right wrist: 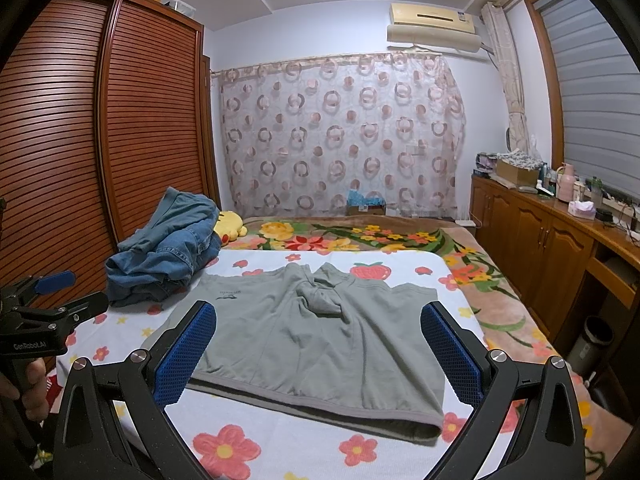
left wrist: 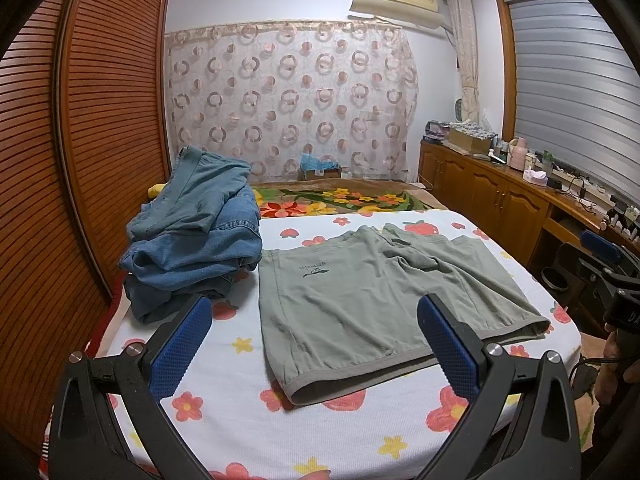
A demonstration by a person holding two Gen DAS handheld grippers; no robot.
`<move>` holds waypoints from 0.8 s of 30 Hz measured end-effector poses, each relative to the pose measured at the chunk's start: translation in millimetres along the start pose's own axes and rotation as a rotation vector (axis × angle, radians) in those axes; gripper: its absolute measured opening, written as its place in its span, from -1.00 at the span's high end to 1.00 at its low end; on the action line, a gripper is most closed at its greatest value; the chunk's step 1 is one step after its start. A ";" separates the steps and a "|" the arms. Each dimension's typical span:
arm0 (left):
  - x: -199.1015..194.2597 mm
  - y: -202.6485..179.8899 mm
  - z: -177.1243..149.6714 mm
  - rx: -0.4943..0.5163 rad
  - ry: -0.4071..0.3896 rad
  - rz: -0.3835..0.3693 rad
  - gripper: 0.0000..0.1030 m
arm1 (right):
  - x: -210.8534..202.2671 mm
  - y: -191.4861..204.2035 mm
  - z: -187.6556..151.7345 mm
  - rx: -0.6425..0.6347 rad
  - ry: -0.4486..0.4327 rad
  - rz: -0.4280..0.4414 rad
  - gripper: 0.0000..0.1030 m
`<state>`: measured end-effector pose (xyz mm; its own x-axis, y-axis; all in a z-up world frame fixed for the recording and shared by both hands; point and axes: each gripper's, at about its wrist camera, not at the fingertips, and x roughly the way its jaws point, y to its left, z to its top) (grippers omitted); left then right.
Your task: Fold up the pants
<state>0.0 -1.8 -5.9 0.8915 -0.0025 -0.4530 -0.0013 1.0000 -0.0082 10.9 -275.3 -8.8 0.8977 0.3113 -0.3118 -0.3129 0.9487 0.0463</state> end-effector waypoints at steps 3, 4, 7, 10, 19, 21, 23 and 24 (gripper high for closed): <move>-0.2 0.1 0.4 0.000 -0.001 0.003 -0.99 | -1.8 -0.9 0.2 -0.002 0.000 -0.001 -0.99; 0.2 -0.1 -0.2 0.000 -0.002 0.003 -0.99 | -2.6 -0.5 0.7 -0.002 0.000 -0.001 -0.99; -0.3 0.2 0.6 -0.001 -0.001 0.001 -0.99 | -1.9 3.0 1.5 -0.003 -0.002 -0.003 -0.99; 1.3 -2.5 -1.1 -0.001 -0.001 0.001 -0.99 | -2.0 3.1 1.7 -0.004 -0.003 -0.004 -0.99; 1.6 -3.3 -2.0 0.000 -0.002 0.000 -0.99 | -2.5 4.7 2.0 -0.006 -0.005 -0.003 -0.99; 3.0 -3.6 -1.2 0.002 -0.003 -0.001 -0.99 | -2.5 4.4 2.0 -0.005 -0.005 -0.003 -0.99; 5.1 -5.2 -2.3 0.003 -0.004 -0.001 -0.99 | -2.5 4.4 1.9 -0.005 -0.005 -0.003 -0.99; 4.0 -4.4 -1.5 0.002 -0.003 -0.001 -0.99 | -2.5 4.4 2.0 -0.005 -0.005 -0.003 -0.99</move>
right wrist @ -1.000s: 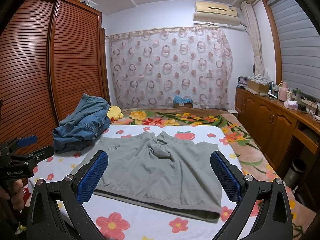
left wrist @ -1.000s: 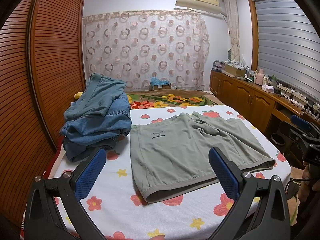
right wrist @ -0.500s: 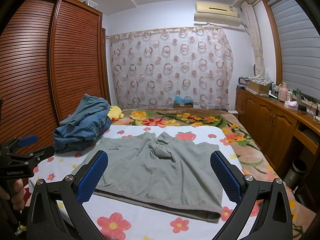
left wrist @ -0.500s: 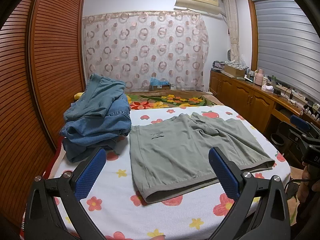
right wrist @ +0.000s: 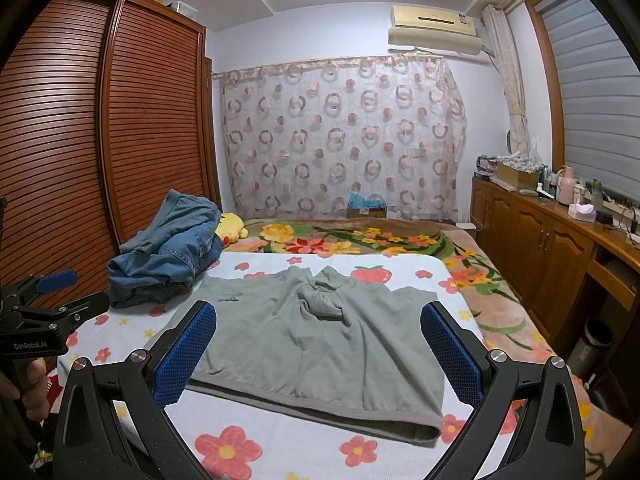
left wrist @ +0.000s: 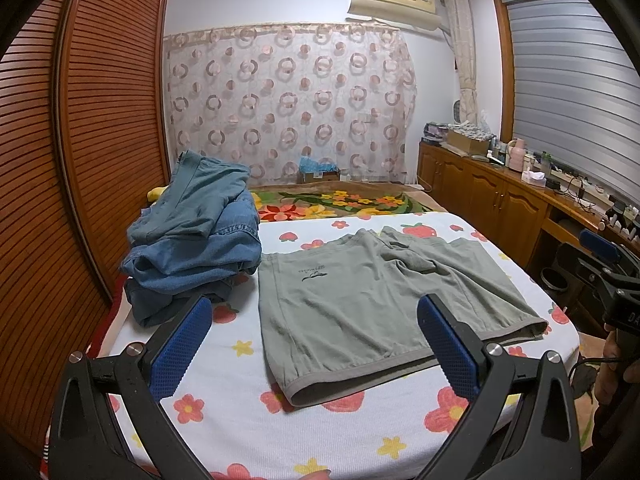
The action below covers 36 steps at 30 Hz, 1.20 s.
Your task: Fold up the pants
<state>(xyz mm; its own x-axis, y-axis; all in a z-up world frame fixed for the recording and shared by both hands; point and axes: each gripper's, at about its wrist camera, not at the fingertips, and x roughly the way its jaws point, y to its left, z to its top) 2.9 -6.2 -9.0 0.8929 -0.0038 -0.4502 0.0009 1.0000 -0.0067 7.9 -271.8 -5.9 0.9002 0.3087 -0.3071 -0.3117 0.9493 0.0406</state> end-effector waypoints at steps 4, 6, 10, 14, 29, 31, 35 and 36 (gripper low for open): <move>0.5 -0.8 -0.3 0.000 0.000 0.000 -0.99 | -0.1 0.1 0.1 0.000 -0.001 0.001 -0.99; -0.7 -1.3 0.6 -0.001 -0.001 0.000 -0.99 | -0.1 0.1 0.2 0.001 -0.001 0.000 -0.99; -0.2 -1.5 0.4 -0.001 0.000 0.001 -0.99 | -0.3 0.1 0.0 -0.001 -0.001 0.000 -0.99; -0.5 -1.9 0.1 -0.001 0.000 0.000 -0.99 | -0.3 0.1 -0.1 0.000 0.000 -0.001 -0.99; -18.0 -5.4 11.2 0.009 -0.007 -0.002 -0.99 | -1.8 1.8 0.0 -0.001 0.004 -0.001 -0.99; -18.2 -5.4 11.2 0.009 0.000 -0.007 -0.99 | -1.1 1.2 -0.8 -0.001 0.006 -0.003 -0.99; -17.7 -3.3 10.2 0.007 0.020 -0.036 -0.99 | 2.3 -0.8 -3.2 0.001 0.017 -0.002 -0.99; -16.9 -2.7 9.9 0.009 0.027 -0.040 -0.99 | 2.9 -1.4 -3.6 0.002 0.020 -0.001 -0.99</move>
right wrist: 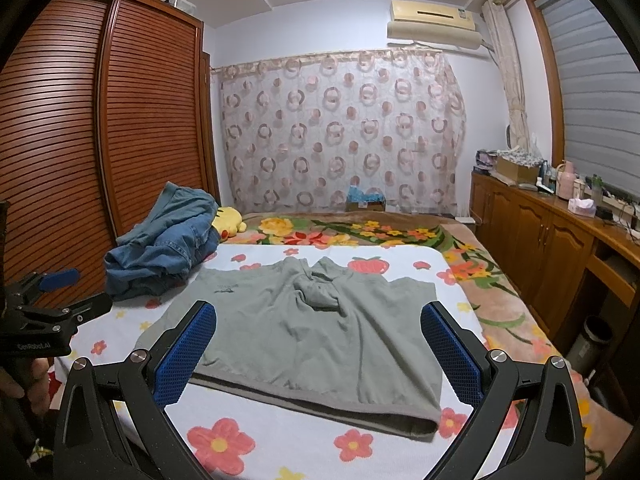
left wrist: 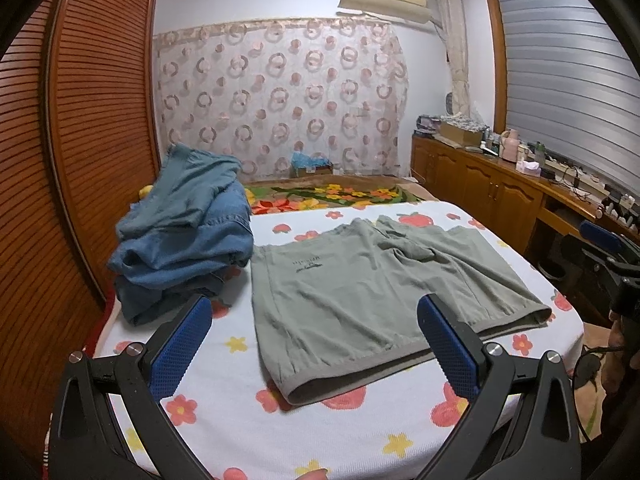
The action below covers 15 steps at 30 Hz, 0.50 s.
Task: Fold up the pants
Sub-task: 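Move the left tool to the shorts' waistband and close on it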
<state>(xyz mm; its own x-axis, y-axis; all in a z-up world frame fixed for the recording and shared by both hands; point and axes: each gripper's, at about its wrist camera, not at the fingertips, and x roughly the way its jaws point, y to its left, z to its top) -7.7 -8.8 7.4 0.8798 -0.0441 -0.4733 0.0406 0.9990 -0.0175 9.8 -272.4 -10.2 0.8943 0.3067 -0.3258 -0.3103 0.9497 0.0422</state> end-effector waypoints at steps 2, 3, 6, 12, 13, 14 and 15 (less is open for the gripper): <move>4.1 2.2 -2.8 0.003 0.015 -0.016 -0.99 | 1.1 -1.1 -0.7 0.001 0.006 0.002 -0.99; 7.5 3.9 -5.5 0.003 0.024 -0.032 -0.99 | 1.4 -1.9 -1.3 0.002 0.010 0.002 -0.99; 17.2 5.7 -12.4 0.002 0.051 -0.052 -0.99 | 1.9 -4.3 -2.7 0.000 0.019 0.002 -0.99; 32.2 12.3 -22.4 0.002 0.081 -0.062 -0.99 | 3.0 -9.0 -4.2 0.002 0.042 -0.001 -0.95; 34.8 13.7 -23.9 0.004 0.087 -0.062 -0.99 | 3.9 -10.0 -4.4 0.002 0.047 -0.003 -0.94; 37.4 11.9 -25.3 0.007 0.090 -0.062 -0.99 | 4.7 -10.6 -4.4 0.001 0.051 -0.003 -0.93; 39.7 9.7 -26.6 0.012 0.096 -0.062 -0.99 | 4.9 -10.6 -5.1 -0.002 0.055 -0.006 -0.91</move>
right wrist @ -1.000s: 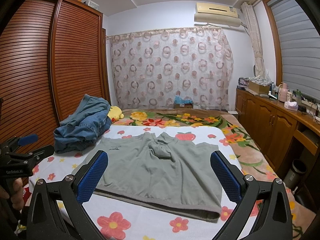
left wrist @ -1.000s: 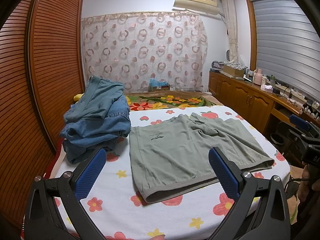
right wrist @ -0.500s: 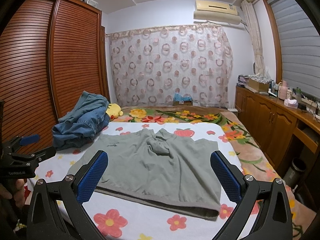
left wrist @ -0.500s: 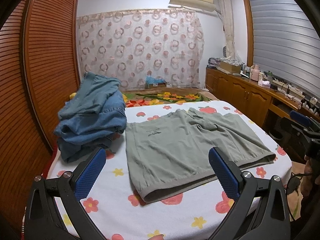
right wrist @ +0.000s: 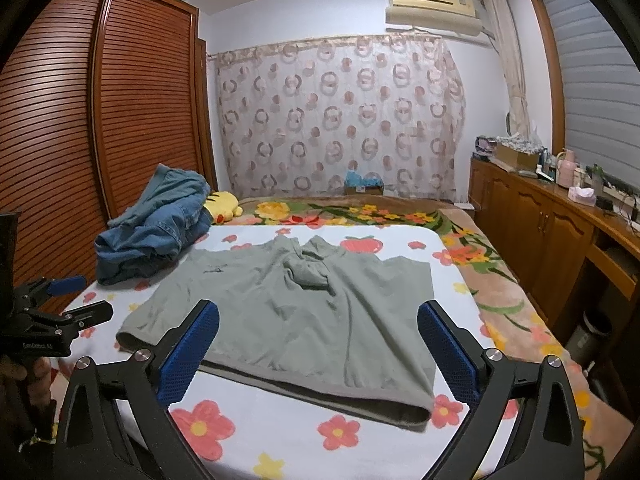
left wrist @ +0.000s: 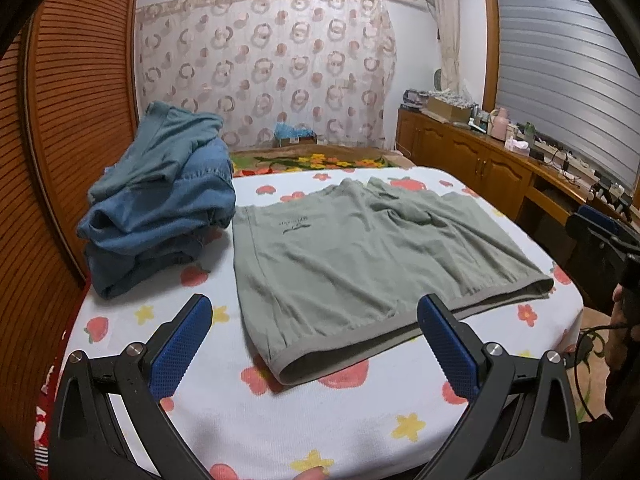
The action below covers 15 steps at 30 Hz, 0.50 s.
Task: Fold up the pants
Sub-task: 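Move the left tool to the shorts' waistband and close on it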
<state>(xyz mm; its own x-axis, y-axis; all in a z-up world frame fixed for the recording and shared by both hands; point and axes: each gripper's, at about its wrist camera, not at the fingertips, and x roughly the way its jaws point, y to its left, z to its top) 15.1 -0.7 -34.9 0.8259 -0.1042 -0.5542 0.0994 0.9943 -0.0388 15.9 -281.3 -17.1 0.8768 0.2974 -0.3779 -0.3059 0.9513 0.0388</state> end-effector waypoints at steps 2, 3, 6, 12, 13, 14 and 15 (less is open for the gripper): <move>5.6 0.1 -4.9 0.007 0.014 0.002 -0.99 | 0.6 0.7 -1.1 -0.008 0.010 0.002 -0.83; 7.8 -1.0 -7.8 0.009 0.019 0.005 -0.99 | 1.5 1.9 -0.8 -0.010 0.016 0.002 -0.81; 16.0 0.4 -14.1 0.011 0.045 0.005 -0.99 | 4.2 0.4 -1.8 -0.015 0.037 0.004 -0.77; 26.3 7.6 -25.5 0.006 0.082 0.002 -0.99 | 4.0 -7.6 -8.1 -0.023 0.083 0.001 -0.75; 27.8 9.5 -26.6 -0.001 0.090 0.001 -0.99 | 3.8 -9.8 -9.6 -0.022 0.093 -0.003 -0.75; 30.1 13.0 -29.1 -0.010 0.100 0.001 -0.99 | 3.2 -12.0 -11.0 -0.021 0.101 -0.007 -0.75; 30.8 14.3 -30.6 -0.014 0.106 0.002 -0.98 | 2.9 -14.5 -12.6 -0.020 0.112 -0.012 -0.75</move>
<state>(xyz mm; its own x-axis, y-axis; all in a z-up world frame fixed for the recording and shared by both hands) 25.0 11.0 -78.0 0.7625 -0.1002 -0.6392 0.0894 0.9948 -0.0492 18.2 -295.3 -30.4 0.8339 0.2739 -0.4793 -0.3038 0.9526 0.0157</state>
